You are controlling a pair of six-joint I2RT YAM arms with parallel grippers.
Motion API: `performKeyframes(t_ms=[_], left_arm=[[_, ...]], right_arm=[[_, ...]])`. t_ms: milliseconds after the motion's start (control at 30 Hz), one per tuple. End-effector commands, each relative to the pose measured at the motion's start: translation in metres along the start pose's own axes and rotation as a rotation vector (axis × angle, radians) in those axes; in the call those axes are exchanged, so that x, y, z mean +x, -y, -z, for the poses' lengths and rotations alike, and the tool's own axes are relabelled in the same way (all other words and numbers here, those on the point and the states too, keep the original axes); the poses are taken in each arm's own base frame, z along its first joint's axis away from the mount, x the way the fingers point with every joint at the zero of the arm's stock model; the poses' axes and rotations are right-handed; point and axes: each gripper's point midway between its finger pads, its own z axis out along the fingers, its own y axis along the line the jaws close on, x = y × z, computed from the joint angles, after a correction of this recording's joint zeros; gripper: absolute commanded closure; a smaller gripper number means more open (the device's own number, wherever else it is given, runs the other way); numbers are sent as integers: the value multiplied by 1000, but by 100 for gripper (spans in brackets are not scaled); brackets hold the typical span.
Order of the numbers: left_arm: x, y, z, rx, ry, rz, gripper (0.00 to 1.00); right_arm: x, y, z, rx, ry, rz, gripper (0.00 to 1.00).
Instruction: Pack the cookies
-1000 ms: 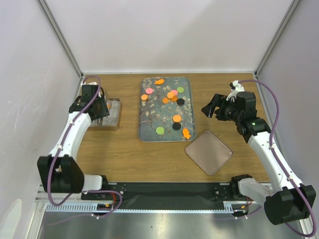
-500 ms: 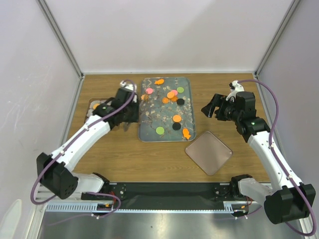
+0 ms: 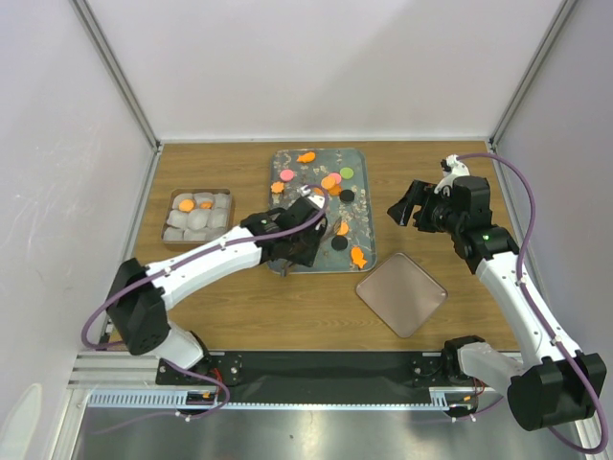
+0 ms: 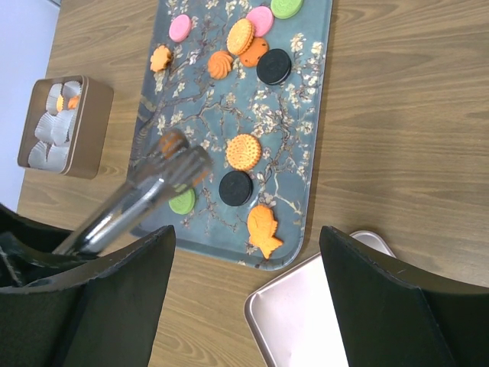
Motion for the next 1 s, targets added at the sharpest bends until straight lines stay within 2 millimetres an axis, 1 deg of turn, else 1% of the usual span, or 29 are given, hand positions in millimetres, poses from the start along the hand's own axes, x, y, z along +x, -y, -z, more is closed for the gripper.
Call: performKeyframes(t_ms=[0,67,100,233,400,467,633,833,967], left_arm=[[-25,24,-1,43,64,16,50],[-23,27,-8,33,49,1,50],[-27,30,-8,33,55,-4,50],[-30,32,-16,11,48,-27,49],[-34,33,-23,-26,42,-59,49],[-31,29,-29,-60,26,-79,49],[-35,31,-33,-75,27,-96,48],[-31,30,-38,-87,8,-113,48],[-29,34,-42,-71,3,-124,46]], right_arm=[[-8,-3,0,-2,25,25,17],[-7,-2,0,2,22,24,17],[-8,-2,1,1,26,27,17],[-7,-2,0,2,22,26,17],[-8,-2,1,4,26,28,17],[-8,-2,1,4,26,29,17],[-7,-1,0,6,22,28,17],[-8,-1,1,8,25,31,16],[-7,-2,1,6,23,33,17]])
